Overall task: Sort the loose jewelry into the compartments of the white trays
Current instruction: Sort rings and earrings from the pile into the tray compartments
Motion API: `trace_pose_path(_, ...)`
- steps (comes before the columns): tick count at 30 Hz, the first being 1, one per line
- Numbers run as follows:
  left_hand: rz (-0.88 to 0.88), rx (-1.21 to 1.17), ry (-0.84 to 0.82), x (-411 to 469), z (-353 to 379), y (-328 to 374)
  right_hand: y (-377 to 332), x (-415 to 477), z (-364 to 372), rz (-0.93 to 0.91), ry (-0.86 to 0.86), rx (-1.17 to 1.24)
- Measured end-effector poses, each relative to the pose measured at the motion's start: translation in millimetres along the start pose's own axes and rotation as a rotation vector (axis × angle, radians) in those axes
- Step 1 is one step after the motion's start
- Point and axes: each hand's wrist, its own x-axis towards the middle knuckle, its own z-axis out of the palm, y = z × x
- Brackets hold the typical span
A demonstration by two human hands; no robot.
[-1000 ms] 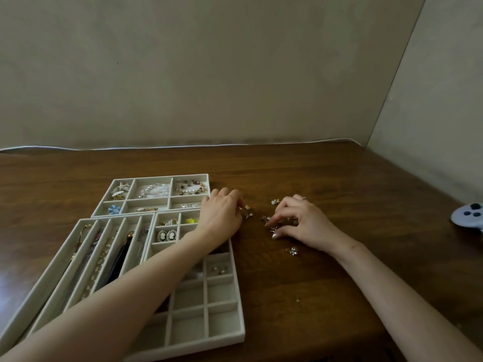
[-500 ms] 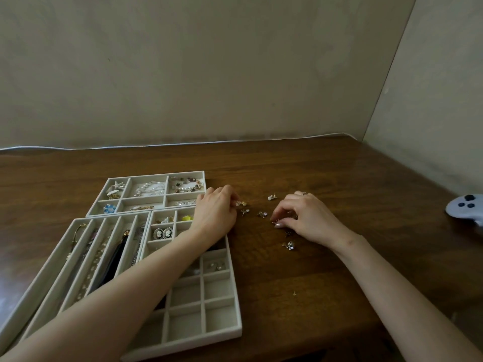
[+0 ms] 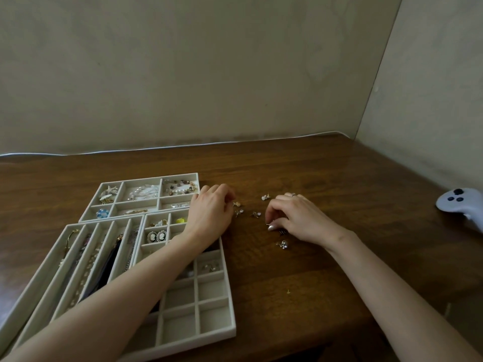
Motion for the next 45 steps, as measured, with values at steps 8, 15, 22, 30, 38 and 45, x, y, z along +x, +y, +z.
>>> trace_pose_path(8, 0.010, -0.008, -0.017, -0.1, -0.7, -0.2, 2.0, 0.2, 1.7, -0.012, -0.025, -0.004)
trace_pose_path(15, 0.108, 0.025, -0.050, -0.1, -1.9, 12.0, 20.1, -9.6, -17.6, 0.225, 0.420, 0.604)
trace_pose_path(22, 0.205, -0.025, -0.240, 6.8, 9.0, 41.2, 33.0, -11.0, -12.8, 0.347, 0.477, 0.616)
trace_pose_path(30, 0.394, 0.053, -0.360, 22.3, 26.7, 63.7, 35.3, -10.1, -11.8, 0.394, 0.504, 0.571)
trace_pose_path(38, 0.342, 0.117, -0.297, 25.2, 25.8, 56.0, 34.3, -9.1, -9.8, 0.395, 0.522, 0.543)
trace_pose_path(45, 0.301, 0.169, -0.348, 44.4, 42.1, 76.5, 37.4, -8.8, -9.3, 0.430, 0.539, 0.459)
